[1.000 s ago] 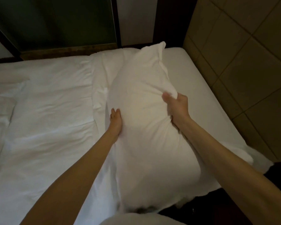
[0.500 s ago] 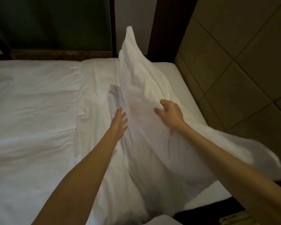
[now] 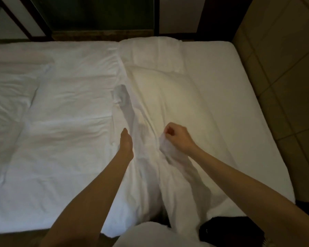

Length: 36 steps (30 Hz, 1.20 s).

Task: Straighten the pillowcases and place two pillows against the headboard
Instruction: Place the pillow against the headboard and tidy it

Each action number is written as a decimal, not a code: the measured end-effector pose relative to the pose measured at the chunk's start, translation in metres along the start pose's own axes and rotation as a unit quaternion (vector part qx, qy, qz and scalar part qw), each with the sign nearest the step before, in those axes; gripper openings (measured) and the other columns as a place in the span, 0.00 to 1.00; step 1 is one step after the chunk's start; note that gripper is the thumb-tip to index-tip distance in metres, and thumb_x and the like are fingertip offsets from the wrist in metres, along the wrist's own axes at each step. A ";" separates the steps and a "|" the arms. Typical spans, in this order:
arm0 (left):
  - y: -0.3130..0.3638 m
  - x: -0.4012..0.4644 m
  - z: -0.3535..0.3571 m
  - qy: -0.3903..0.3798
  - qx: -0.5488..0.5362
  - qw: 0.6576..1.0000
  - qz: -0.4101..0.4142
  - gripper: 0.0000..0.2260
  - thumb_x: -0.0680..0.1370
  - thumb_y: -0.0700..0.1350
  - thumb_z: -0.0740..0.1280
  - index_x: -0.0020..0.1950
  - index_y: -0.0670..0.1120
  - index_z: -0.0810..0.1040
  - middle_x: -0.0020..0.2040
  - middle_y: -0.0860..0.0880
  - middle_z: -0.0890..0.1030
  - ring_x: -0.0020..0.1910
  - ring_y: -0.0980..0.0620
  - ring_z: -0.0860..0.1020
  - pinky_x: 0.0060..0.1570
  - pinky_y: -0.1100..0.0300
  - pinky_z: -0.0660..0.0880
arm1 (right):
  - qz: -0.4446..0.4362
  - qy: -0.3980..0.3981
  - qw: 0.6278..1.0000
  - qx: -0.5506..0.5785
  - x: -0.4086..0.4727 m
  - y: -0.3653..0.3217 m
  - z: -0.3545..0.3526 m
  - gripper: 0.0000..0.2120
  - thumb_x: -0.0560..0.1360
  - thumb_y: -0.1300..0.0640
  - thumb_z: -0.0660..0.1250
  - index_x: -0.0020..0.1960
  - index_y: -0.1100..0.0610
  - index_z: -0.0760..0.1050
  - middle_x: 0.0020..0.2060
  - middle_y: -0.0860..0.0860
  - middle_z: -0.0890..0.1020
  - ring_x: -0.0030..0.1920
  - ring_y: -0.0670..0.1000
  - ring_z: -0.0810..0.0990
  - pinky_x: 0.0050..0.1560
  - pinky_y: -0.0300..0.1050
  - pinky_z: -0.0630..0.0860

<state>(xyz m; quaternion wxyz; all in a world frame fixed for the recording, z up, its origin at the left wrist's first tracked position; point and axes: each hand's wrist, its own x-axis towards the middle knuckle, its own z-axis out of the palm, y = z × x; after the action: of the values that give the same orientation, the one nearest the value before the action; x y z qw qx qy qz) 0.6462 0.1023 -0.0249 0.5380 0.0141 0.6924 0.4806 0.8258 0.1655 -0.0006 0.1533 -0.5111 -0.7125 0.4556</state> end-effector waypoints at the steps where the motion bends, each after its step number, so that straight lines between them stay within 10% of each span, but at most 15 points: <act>1: -0.003 0.000 0.003 0.031 0.037 0.999 0.007 0.25 0.83 0.54 0.47 0.78 0.47 0.54 0.78 0.45 0.56 0.77 0.45 0.57 0.74 0.49 0.53 | -0.017 0.047 0.999 -0.002 -0.001 0.004 -0.006 0.05 0.70 0.67 0.64 0.42 0.60 0.77 0.40 0.53 0.81 0.39 0.50 0.76 0.38 0.33 0.69; 6: -0.028 -0.008 0.034 0.129 0.187 0.972 0.063 0.25 0.82 0.55 0.51 0.78 0.50 0.53 0.77 0.43 0.57 0.73 0.39 0.61 0.71 0.38 0.58 | 0.039 0.162 0.983 -0.077 0.008 0.049 -0.048 0.09 0.75 0.61 0.63 0.54 0.58 0.76 0.55 0.56 0.77 0.55 0.56 0.75 0.57 0.53 0.73; 14: -0.072 -0.001 0.054 0.177 0.329 0.926 0.057 0.25 0.82 0.52 0.49 0.77 0.43 0.54 0.78 0.44 0.54 0.74 0.42 0.58 0.69 0.42 0.57 | 0.313 0.027 0.949 0.024 0.012 0.147 -0.096 0.40 0.72 0.36 0.64 0.74 0.57 0.57 0.72 0.59 0.65 0.69 0.63 0.67 0.68 0.59 0.67; 21: -0.078 0.020 0.013 0.254 0.345 0.901 0.073 0.20 0.78 0.35 0.58 0.69 0.33 0.65 0.71 0.38 0.63 0.63 0.37 0.71 0.67 0.51 0.66 | 0.308 -0.074 0.933 0.172 0.013 0.193 -0.091 0.41 0.72 0.29 0.57 0.72 0.58 0.65 0.66 0.55 0.75 0.50 0.49 0.78 0.55 0.45 0.71; 24: -0.075 0.024 -0.005 0.260 0.310 0.910 0.086 0.21 0.73 0.29 0.61 0.67 0.33 0.70 0.69 0.36 0.68 0.63 0.36 0.73 0.65 0.48 0.70 | 0.305 -0.076 0.930 0.190 0.019 0.195 -0.085 0.43 0.71 0.28 0.57 0.73 0.59 0.65 0.66 0.54 0.75 0.59 0.54 0.78 0.65 0.49 0.70; 29: -0.070 0.033 -0.034 0.282 0.284 0.914 0.060 0.24 0.72 0.28 0.60 0.67 0.37 0.73 0.68 0.37 0.72 0.65 0.37 0.73 0.66 0.48 0.70 | 0.280 -0.107 0.937 0.177 0.020 0.175 -0.079 0.41 0.67 0.30 0.65 0.71 0.53 0.62 0.54 0.46 0.77 0.49 0.46 0.77 0.46 0.42 0.72; 36: -0.083 0.046 -0.055 0.271 0.325 0.903 0.068 0.24 0.74 0.29 0.55 0.67 0.45 0.75 0.65 0.40 0.71 0.61 0.38 0.74 0.55 0.53 0.74 | 0.304 -0.076 0.934 0.172 0.048 0.157 -0.082 0.44 0.62 0.31 0.71 0.67 0.57 0.64 0.62 0.53 0.76 0.59 0.55 0.76 0.63 0.56 0.73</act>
<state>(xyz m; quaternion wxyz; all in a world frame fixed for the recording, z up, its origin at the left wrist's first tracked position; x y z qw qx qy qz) 0.6264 0.0468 -0.1173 0.2611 0.1051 0.9266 0.2494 0.9535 0.2571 -0.0951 0.0382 -0.6335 -0.4432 0.6332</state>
